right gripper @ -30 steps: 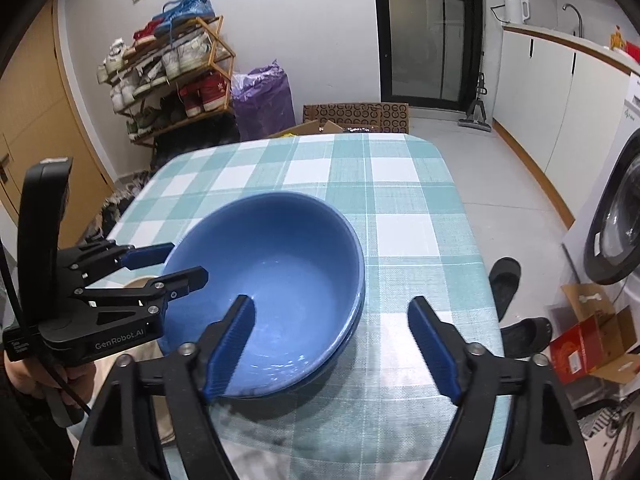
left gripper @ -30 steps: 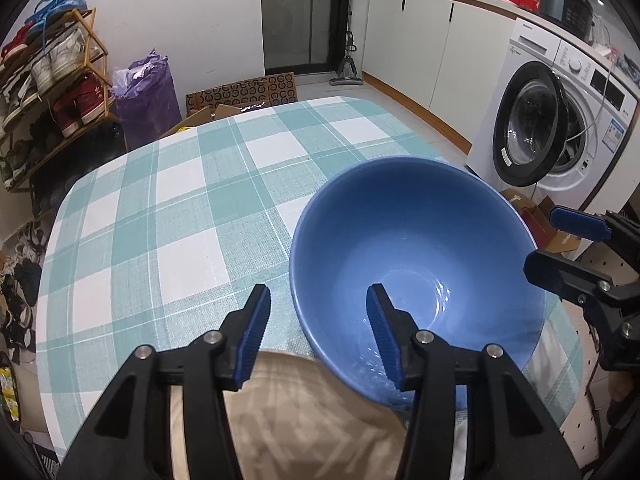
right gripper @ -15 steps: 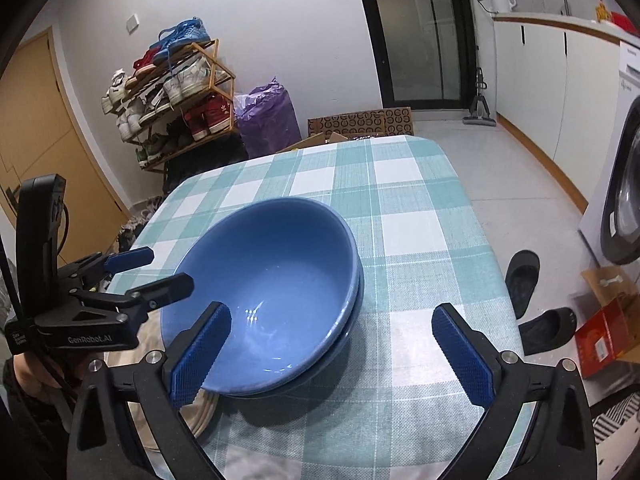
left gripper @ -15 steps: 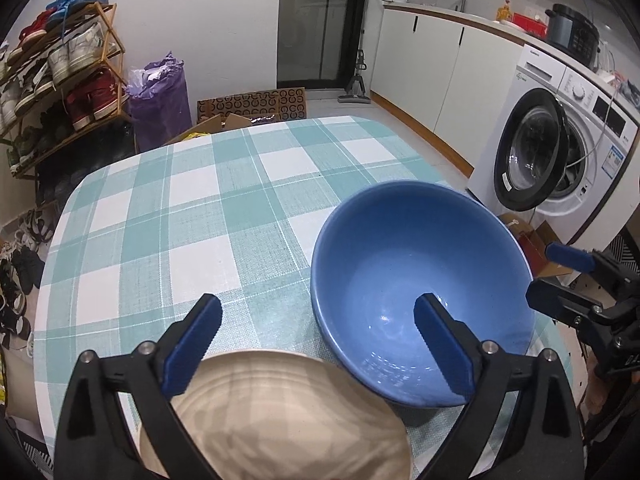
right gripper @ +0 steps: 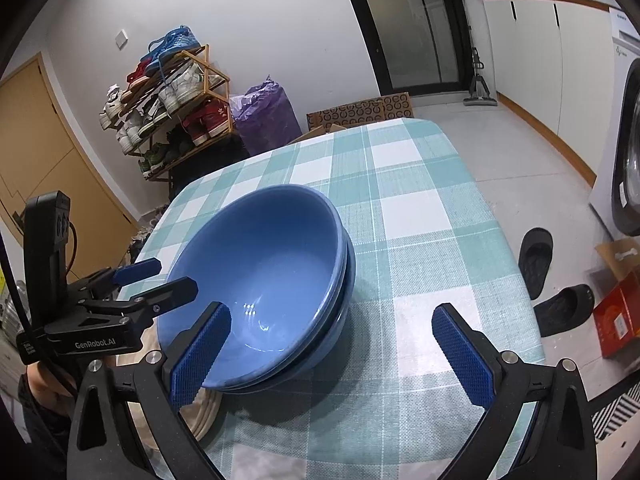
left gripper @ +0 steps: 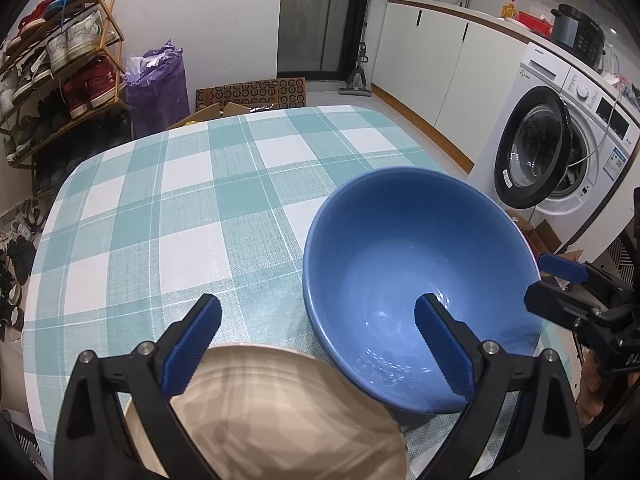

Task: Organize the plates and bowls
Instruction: 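Close the left gripper on the nested bowls' rim while the right gripper closes too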

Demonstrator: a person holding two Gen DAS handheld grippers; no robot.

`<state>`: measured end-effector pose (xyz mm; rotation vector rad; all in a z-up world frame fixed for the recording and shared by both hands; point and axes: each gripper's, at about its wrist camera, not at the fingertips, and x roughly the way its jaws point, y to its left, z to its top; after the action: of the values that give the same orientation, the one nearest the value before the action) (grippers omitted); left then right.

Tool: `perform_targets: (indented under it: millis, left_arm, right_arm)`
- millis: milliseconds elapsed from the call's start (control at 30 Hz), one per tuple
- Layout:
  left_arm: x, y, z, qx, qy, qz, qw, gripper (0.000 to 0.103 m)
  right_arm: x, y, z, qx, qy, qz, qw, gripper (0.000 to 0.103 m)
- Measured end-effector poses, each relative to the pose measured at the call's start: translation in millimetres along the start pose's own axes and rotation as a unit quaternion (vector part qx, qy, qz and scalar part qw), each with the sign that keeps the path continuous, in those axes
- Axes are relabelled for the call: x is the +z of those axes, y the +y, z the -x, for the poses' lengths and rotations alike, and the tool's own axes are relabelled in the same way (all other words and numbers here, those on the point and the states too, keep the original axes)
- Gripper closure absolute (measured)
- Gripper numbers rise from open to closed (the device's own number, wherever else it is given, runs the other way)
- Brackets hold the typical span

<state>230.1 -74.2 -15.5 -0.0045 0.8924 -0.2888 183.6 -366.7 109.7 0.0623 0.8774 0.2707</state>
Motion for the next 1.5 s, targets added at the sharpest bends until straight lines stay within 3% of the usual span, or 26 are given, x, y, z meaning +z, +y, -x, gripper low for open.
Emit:
perform_targets:
  millis: [467,667,833,1133,1500]
  left_arm:
    - [0,-4,-13,-0.017,0.009,0.006,0.9998,0.005]
    - [0,-6,-16,-0.029,0.01,0.003,0.9995,0.005]
    - [1,-6,-19,-0.031,0.014,0.005,0.9994,0.005]
    - [2,-9,-21,-0.047,0.012,0.0,0.9988,0.005]
    - [1,-12,-21,-0.065,0.016,-0.006,0.9977,0.008]
  right_arm:
    - [-3,-6,-24,0.005,0.025,-0.021,0.999,0.001]
    - [-5,-5,-33,0.029,0.029,-0.031,0.999,0.001]
    - [-5,-12,-37,0.081,0.036,-0.07,0.994,0.001]
    - [-3,-9,-38,0.086,0.036,-0.064,0.994,0.002]
    - [-4,-5,-42,0.089,0.049,-0.055,0.993,0.033]
